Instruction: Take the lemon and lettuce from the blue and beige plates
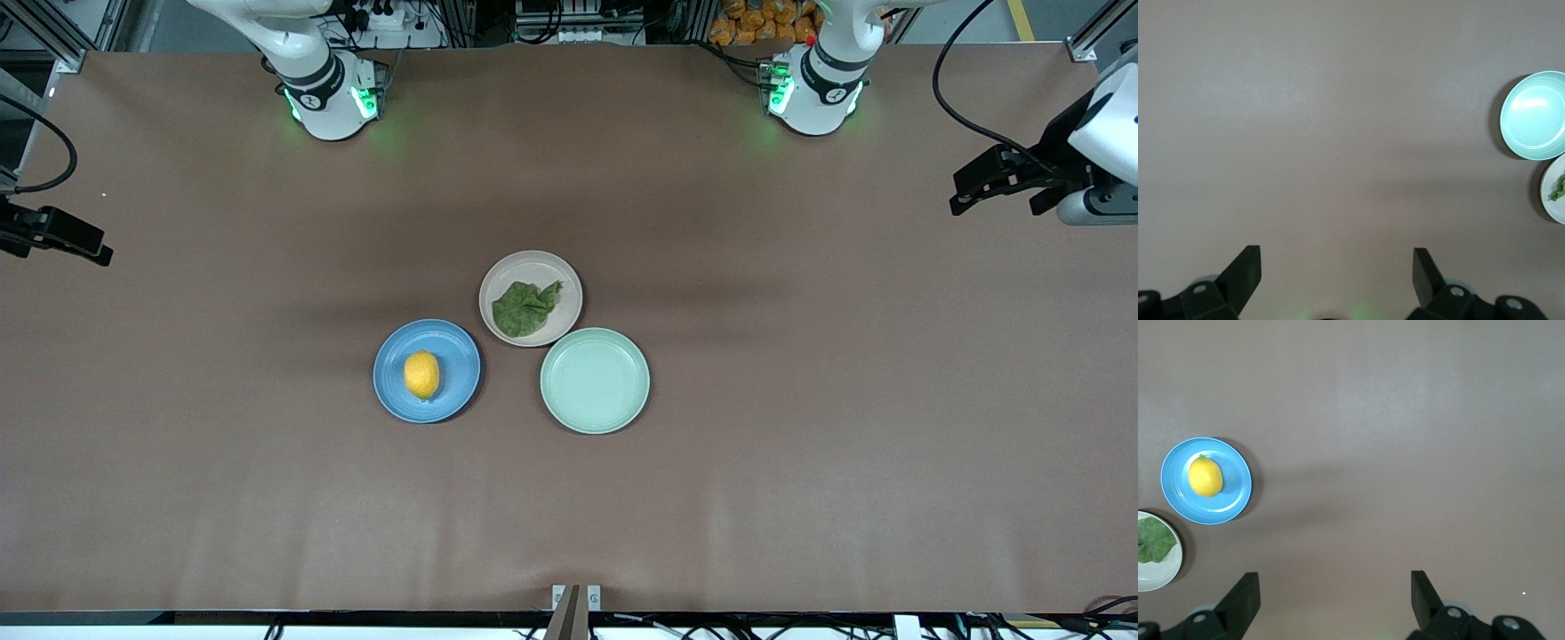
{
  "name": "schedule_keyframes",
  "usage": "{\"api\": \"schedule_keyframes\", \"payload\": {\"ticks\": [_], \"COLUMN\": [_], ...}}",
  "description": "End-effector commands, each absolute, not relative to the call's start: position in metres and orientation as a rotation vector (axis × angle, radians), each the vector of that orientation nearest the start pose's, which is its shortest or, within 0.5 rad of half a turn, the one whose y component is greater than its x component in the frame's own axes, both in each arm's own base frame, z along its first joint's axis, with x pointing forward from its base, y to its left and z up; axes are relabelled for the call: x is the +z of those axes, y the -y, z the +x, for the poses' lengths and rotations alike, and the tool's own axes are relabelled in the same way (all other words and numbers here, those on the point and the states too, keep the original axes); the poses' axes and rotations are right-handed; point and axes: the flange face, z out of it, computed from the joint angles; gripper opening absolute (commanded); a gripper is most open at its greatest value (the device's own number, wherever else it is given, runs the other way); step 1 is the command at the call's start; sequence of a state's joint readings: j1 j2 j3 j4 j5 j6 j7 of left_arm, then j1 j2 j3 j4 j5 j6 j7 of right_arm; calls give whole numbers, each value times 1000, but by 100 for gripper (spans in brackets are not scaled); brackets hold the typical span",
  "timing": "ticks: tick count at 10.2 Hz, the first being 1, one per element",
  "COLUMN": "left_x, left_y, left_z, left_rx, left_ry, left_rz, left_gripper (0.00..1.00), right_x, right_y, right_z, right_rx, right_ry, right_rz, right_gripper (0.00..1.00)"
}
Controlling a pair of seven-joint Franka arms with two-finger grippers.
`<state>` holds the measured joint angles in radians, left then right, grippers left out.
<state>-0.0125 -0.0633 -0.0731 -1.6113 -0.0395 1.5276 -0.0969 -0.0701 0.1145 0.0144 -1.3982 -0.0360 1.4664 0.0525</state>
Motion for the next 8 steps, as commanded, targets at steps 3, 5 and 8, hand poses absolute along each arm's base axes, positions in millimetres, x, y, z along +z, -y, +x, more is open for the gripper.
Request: {"api": "schedule_keyframes", "payload": {"ticks": [3,5,8], "left_x": [603,568,528], "left_y": [82,108,140], "left_z": [549,570,600], "left_rx": [118,131,46], "left_ry": [-1,-36,41], "left_rz": [-3196,-3204,-3239], "left_gripper": [100,100,100], "right_x": [634,633,632], "right_y": [40,40,40], "right_z": [575,574,574], "right_rx": [78,85,95], "right_ry": [-180,-183,-183], "right_rz": [-3156,-3156,-3155], "right_gripper": [100,100,100]}}
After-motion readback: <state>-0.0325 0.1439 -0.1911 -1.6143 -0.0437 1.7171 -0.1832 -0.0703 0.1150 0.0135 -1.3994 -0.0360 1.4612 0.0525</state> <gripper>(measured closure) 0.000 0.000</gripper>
